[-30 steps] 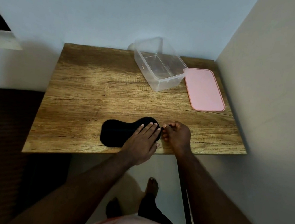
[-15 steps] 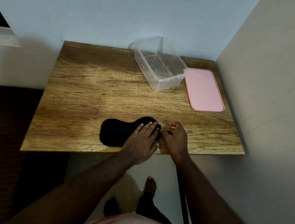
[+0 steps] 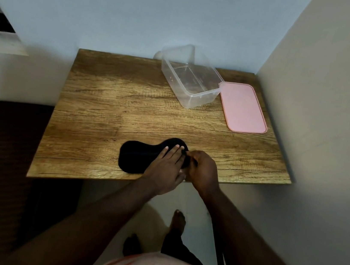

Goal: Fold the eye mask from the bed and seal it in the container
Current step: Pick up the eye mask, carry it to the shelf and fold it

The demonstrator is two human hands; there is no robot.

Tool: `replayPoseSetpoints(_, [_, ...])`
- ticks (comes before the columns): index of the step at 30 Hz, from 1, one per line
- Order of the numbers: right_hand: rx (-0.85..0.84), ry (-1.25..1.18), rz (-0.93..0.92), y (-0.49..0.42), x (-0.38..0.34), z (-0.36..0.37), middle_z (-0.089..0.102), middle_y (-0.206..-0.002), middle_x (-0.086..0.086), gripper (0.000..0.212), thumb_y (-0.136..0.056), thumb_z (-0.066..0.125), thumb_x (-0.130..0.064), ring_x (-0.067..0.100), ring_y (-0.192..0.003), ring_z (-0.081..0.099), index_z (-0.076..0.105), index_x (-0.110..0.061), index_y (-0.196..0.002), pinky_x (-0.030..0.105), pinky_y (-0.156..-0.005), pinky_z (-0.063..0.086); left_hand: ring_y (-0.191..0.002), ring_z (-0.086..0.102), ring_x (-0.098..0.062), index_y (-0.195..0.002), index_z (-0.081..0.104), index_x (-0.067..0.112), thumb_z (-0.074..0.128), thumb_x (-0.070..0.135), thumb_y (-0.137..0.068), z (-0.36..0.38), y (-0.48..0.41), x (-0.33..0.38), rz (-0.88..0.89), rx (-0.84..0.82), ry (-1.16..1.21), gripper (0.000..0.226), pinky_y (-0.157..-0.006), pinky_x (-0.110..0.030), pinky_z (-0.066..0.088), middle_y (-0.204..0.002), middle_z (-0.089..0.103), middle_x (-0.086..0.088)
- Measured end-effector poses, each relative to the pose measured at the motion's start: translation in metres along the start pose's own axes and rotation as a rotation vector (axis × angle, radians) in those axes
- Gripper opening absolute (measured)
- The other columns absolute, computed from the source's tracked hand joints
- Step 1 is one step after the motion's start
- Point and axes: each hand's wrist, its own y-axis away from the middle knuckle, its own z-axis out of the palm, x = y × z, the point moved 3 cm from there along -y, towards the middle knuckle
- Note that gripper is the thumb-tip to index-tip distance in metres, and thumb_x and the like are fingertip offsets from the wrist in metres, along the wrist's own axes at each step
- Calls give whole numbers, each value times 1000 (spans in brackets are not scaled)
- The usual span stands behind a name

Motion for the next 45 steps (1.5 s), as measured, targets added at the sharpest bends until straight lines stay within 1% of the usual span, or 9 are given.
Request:
replayPoseSetpoints(5, [-30,93,-78,3,3,9,69,-111,14,34,-86,58,-2,32,-99,61,70,-6,-118,36,-86,50,-148,14,-23,-153,17,6,37,39,-100,-12,11,-11,-46,90,70,65,-120,-33,5,-159,21,-12])
replayPoseSetpoints(8, [-25,132,-116,8,-1,11,67,-114,17,38,-86,53,-11,35,-98,58,68,-6,-121,39,-86,48,-145,22,-25,-154,16,14,39,40,-100,-13,15,-18,-76,146,126,65,-118,-34,15,-156,28,-11])
replayPoseSetpoints(11, [-32,183,-128,12,-4,14,64,-122,16,40,-88,55,-16,35,-101,57,65,-8,-125,42,-89,48,-147,18,-26,-153,23,19,36,42,-101,-7,13,-21,-18,113,82,58,-119,-35,11,-158,25,-10])
replayPoseSetpoints(16, [-62,223,-74,13,-4,19,60,-131,15,48,-85,67,-19,35,-112,55,61,-7,-131,44,-94,47,-149,11,-21,-153,21,16,31,46,-102,-2,15,-29,-2,114,118,60,-118,-28,2,-161,20,-7])
replayPoseSetpoints(25, [-126,371,-73,18,-12,19,47,-147,8,54,-91,58,-23,32,-127,44,48,-12,-142,43,-98,39,-149,9,-24,-153,20,22,27,44,-103,-1,15,-27,15,99,86,55,-119,-32,1,-161,17,-10])
replayPoseSetpoints(29, [-121,323,-34,16,-11,17,49,-145,9,57,-88,63,-24,33,-126,45,50,-13,-142,44,-97,40,-149,10,-22,-153,18,18,8,52,-97,0,16,-26,22,106,60,67,-119,-31,-1,-161,18,-10])
replayPoseSetpoints(34, [-123,347,-10,17,-11,19,46,-146,9,59,-91,58,-30,33,-128,43,43,-16,-147,44,-98,38,-150,4,-18,-153,12,11,19,48,-103,2,16,-26,11,108,20,63,-117,-28,-8,-162,11,-8])
replayPoseSetpoints(41, [-163,410,-89,28,-9,28,24,-162,8,60,-96,43,-19,28,-148,21,28,-11,-154,50,-109,29,-150,1,-16,-153,12,8,18,47,-103,3,15,-25,13,94,-4,64,-119,-28,-7,-163,10,-9])
replayPoseSetpoints(45, [-192,410,-120,25,-4,33,16,-164,7,61,-98,39,-24,25,-152,10,22,-12,-155,47,-117,17,-150,-3,-16,-153,8,6,19,50,-102,3,15,-26,-31,95,3,69,-118,-27,-10,-163,4,-10])
